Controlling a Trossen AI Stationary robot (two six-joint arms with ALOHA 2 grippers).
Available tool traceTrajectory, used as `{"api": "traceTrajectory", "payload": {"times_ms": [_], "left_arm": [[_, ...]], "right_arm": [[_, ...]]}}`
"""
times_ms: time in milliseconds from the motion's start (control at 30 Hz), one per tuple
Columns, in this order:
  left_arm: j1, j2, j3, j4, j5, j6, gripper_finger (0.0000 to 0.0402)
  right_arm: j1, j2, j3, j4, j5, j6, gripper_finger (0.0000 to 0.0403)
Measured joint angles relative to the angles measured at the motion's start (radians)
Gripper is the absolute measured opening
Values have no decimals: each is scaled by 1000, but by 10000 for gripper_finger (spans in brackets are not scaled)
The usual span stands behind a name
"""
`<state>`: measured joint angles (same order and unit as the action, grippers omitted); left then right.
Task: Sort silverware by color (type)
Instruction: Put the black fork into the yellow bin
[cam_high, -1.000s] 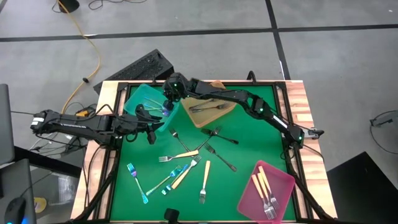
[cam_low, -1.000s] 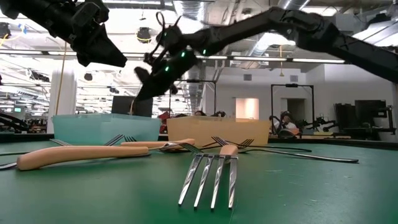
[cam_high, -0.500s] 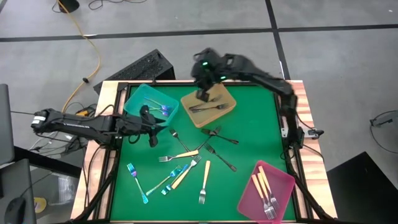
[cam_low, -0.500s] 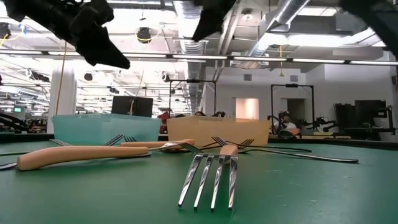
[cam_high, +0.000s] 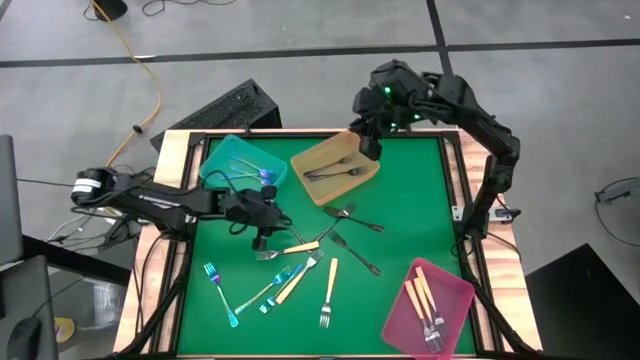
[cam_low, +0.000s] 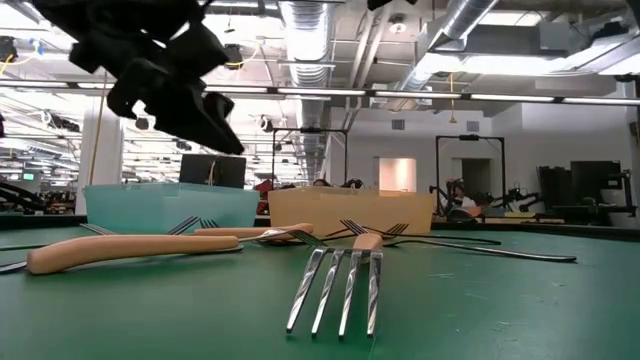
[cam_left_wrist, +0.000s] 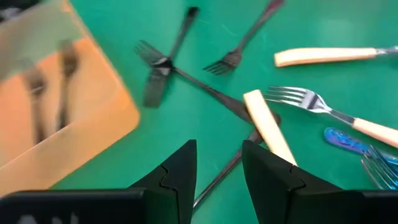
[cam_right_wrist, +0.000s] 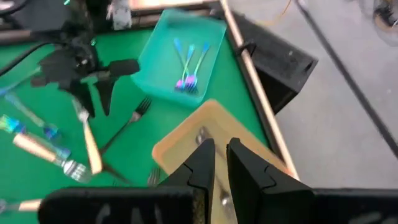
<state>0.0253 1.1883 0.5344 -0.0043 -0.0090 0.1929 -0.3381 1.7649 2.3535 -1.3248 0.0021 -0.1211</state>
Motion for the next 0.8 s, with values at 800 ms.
{"api": "traceTrajectory", "payload": {"times_ms": [800], "left_arm": [[42, 473, 227, -150, 68, 409, 131]], "right_arm": [[56, 24, -40, -141, -4, -72, 66]]}}
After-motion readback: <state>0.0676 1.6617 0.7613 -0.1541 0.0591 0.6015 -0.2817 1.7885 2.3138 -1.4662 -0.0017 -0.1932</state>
